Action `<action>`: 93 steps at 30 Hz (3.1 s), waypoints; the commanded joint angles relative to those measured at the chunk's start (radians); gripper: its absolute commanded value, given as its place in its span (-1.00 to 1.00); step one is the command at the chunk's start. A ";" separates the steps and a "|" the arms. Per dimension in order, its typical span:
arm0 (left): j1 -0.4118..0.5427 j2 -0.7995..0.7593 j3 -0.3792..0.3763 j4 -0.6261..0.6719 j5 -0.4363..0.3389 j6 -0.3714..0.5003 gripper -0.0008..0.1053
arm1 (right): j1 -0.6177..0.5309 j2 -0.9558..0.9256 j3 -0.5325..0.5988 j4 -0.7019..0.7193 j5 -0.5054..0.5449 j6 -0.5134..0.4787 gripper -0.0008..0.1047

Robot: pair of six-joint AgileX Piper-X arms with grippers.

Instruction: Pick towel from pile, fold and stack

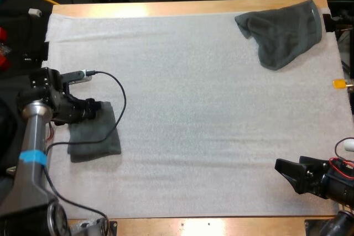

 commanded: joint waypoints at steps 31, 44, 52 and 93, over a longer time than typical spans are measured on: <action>-0.004 -0.071 0.203 0.004 0.007 0.007 0.24 | 0.000 0.001 -0.002 -0.004 0.003 -0.027 0.36; -0.004 -0.283 0.009 0.082 0.106 0.007 0.24 | 0.000 0.002 -0.002 -0.004 0.005 -0.075 0.36; -0.004 -0.395 -0.001 0.139 0.181 -0.003 0.24 | 0.000 0.073 0.035 -0.073 0.060 -0.130 0.36; -0.288 -0.615 -0.001 0.311 -0.019 0.061 0.23 | -0.723 0.268 0.066 -0.021 0.166 -0.745 0.36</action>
